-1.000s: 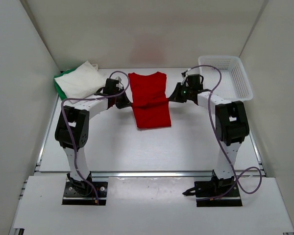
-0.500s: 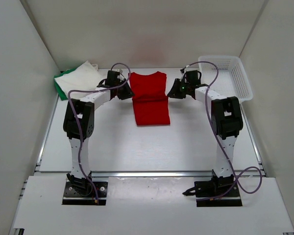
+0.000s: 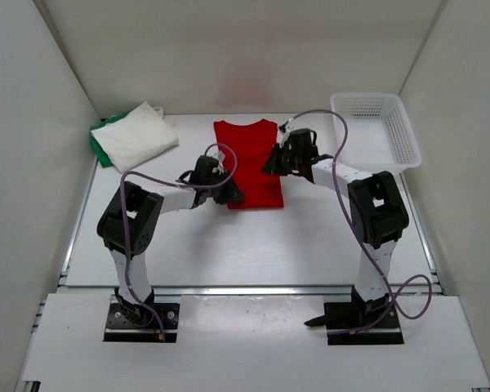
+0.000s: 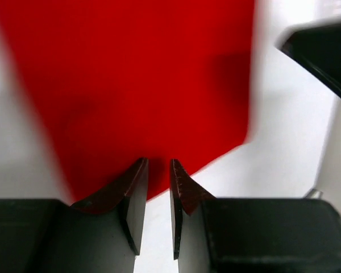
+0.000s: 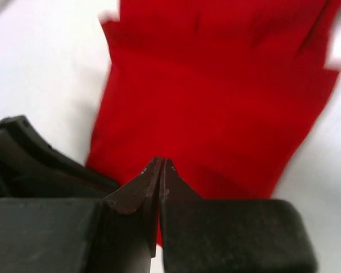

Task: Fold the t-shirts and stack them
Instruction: Fold the folded rectangular tshirt in 1/3 of the way, then grab one side of the 2/3 rectangular tshirt with both arms, then fold the long partially folded tshirt into a neat square

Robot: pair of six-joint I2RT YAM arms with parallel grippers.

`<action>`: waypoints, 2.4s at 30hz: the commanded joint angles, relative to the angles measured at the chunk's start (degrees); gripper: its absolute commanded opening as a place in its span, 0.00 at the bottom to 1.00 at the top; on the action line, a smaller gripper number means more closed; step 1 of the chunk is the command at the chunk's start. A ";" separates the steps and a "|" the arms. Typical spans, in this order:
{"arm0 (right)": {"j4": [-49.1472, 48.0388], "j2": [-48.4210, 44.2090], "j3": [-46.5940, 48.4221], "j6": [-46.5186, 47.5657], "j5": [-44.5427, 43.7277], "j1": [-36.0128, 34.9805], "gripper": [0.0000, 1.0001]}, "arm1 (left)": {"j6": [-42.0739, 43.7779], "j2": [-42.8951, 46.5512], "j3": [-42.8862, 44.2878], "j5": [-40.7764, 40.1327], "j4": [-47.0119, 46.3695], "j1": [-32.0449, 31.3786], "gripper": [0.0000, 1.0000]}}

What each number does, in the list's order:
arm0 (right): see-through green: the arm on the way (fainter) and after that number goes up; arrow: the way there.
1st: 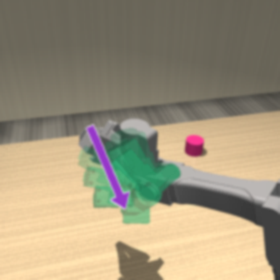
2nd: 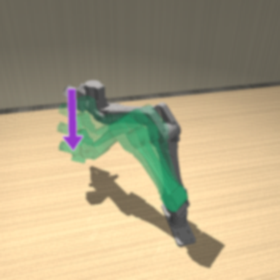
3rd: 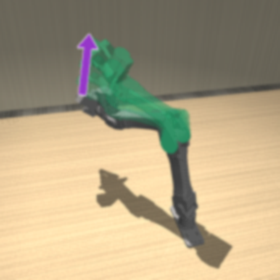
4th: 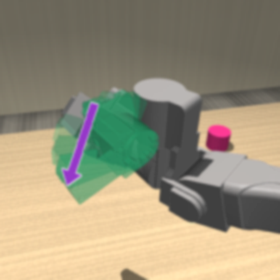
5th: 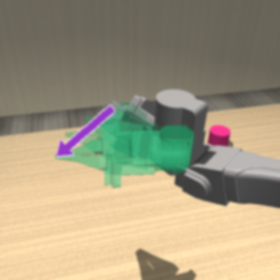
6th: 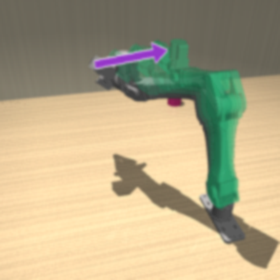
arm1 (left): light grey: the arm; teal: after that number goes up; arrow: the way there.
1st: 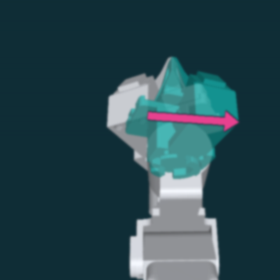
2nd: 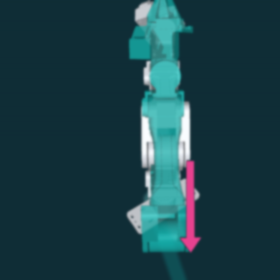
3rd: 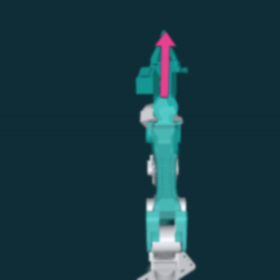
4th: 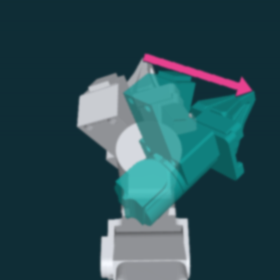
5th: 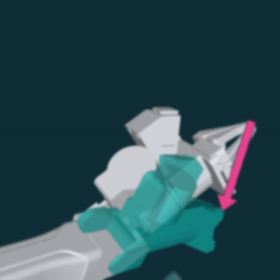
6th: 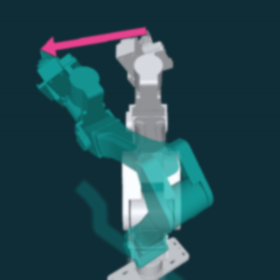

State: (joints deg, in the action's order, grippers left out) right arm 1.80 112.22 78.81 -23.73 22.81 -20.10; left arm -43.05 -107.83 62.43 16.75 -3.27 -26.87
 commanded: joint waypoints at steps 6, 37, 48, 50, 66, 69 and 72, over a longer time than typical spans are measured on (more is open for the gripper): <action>-14.62 -6.66 -20.23 -9.14 0.22 -1.44 0.00 | -3.62 4.65 -14.08 1.26 -7.62 3.23 0.31; -21.23 -14.41 -39.70 -10.20 6.63 -1.88 0.28 | -2.48 15.72 -29.57 -0.32 -8.59 7.27 0.49; -21.32 -15.27 -40.22 -11.17 8.39 -2.05 0.00 | -2.22 15.19 -28.16 -0.41 -7.20 5.61 0.00; -21.31 -17.20 -42.75 -11.08 7.87 -2.40 0.00 | -1.34 17.29 -28.33 -0.76 -5.62 4.82 0.00; 3.29 -50.96 -50.09 -10.74 -0.93 -15.61 0.00 | 3.66 59.34 -32.94 4.51 30.08 4.11 0.00; 2.85 -44.06 -39.48 -5.82 0.92 -9.36 0.00 | 5.16 49.84 -24.15 3.02 25.86 4.37 0.00; 2.25 -32.12 -27.17 -2.47 1.19 -4.35 0.00 | 6.57 37.72 -15.10 0.92 20.68 6.30 0.00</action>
State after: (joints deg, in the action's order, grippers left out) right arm 5.13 72.69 43.13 -31.03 24.69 -27.83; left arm -38.85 -62.98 41.12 20.08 21.08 -22.22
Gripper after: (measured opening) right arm 0.009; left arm 0.025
